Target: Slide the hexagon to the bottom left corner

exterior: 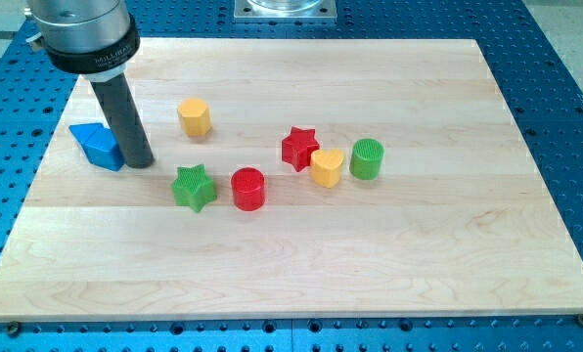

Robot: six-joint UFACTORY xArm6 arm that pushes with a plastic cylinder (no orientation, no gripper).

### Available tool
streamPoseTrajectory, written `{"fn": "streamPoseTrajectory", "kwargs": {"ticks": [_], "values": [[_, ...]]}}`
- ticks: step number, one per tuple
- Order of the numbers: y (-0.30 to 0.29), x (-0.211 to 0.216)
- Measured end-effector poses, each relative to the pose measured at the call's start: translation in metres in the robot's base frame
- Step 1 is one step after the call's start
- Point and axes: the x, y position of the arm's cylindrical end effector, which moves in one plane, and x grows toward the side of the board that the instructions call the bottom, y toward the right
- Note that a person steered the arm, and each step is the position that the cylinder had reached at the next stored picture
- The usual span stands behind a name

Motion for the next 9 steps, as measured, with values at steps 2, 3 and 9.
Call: {"fn": "streamPoseTrajectory", "kwargs": {"ticks": [2, 3, 9], "values": [[0.024, -0.005], [0.039, -0.024], [0.089, -0.109]]}}
